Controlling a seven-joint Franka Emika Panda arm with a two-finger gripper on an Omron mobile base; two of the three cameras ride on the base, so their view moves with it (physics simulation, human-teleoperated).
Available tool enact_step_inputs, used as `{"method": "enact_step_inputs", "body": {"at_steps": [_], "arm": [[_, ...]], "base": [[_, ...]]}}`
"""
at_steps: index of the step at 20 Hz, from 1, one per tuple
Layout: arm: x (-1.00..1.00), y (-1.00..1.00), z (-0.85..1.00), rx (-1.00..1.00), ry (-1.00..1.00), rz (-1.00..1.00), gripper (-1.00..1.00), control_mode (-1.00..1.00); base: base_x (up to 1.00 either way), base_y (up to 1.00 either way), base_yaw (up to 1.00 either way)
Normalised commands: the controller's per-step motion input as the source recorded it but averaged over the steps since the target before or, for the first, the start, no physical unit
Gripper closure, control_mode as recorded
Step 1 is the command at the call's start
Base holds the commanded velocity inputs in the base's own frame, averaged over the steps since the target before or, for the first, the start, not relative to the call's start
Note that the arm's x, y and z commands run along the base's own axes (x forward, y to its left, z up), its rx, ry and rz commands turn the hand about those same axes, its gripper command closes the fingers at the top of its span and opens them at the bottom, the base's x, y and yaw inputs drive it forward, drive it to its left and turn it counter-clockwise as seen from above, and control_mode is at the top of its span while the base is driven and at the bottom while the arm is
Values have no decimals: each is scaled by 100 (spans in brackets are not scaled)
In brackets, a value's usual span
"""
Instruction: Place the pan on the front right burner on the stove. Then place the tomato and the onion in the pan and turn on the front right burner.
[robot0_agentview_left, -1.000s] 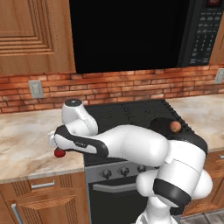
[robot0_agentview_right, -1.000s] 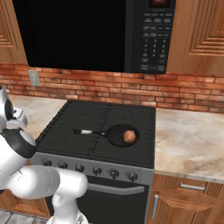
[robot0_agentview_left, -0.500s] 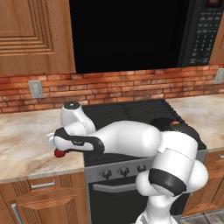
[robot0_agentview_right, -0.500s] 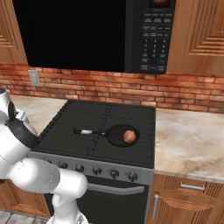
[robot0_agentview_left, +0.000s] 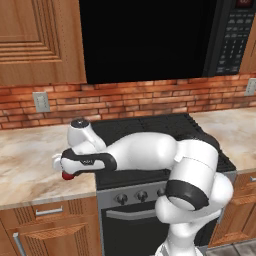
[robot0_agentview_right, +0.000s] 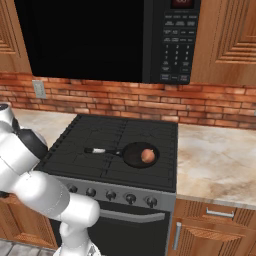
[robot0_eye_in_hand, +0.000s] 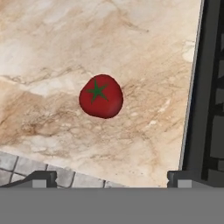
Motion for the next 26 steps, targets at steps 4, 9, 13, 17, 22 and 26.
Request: {"method": "enact_step_inputs", "body": {"at_steps": [4,9,13,17,22,26], "arm": [[15,5,-14,0,0,0,-100,-100],[16,2,-12,0,0,0,-100,-100],[14,4,-11,0,0,0,-100,-100],[16,8,-12,0,0,0,-100,-100],[18,11,-14,0,0,0,-100,-100],[15,13,-13,0,1,0,-100,-100]], "base": [[0,0,0],[0,0,0],[0,0,0],[0,0,0],[0,0,0],[0,0,0]]}}
